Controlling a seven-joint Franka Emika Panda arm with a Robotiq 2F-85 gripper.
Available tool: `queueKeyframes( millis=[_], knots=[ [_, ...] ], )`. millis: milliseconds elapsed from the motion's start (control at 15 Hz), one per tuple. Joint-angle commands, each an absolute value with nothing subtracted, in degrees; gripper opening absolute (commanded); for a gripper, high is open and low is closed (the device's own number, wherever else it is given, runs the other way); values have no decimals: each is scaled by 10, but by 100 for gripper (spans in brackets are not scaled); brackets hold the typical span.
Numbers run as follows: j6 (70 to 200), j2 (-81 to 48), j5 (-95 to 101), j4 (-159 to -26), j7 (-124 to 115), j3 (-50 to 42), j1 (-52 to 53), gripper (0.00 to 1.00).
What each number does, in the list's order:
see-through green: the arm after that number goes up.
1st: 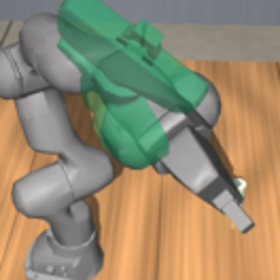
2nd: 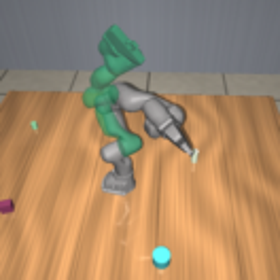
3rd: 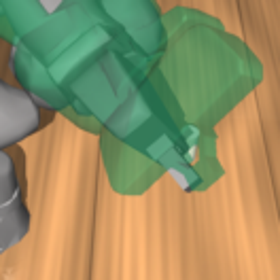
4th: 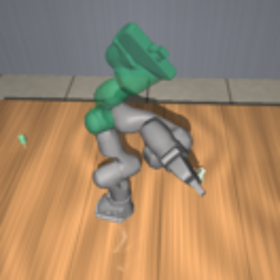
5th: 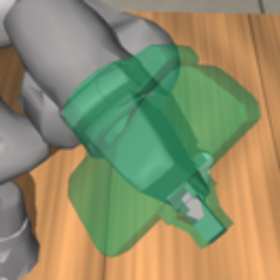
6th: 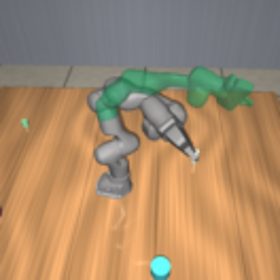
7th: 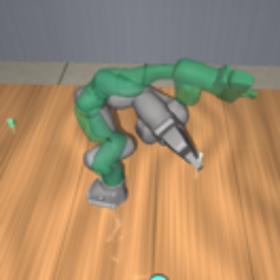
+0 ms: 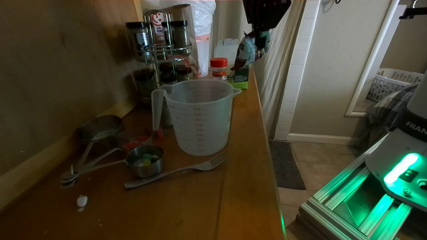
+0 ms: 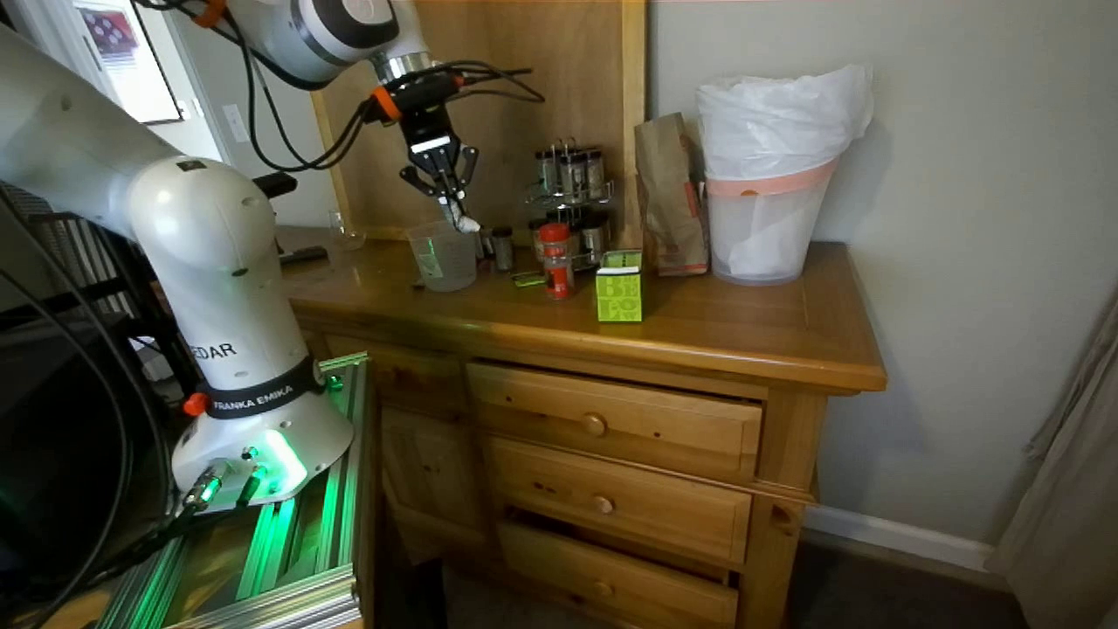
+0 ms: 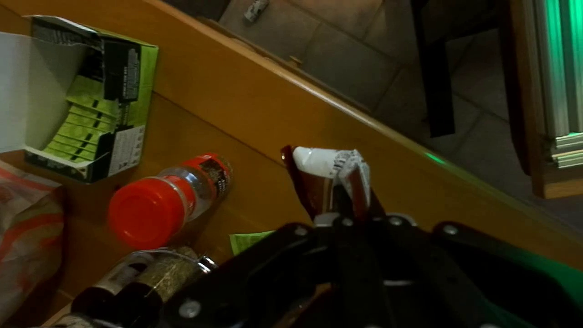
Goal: Remove the object from the jar and place it on the table
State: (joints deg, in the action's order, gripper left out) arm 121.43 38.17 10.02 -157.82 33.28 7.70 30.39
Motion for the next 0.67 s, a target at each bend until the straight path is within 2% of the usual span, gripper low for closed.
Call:
queueKeyframes(
  millis=[0, 467, 533, 600],
  knots=[
    [1251, 334, 88, -1577, 327, 88, 295, 1],
    [1372, 268, 99, -1578, 365, 85, 282, 1],
    [1381, 261, 95, -1578, 367, 85, 282, 26],
    [1389, 256, 96, -1578, 369, 86, 281, 32]
  ],
)
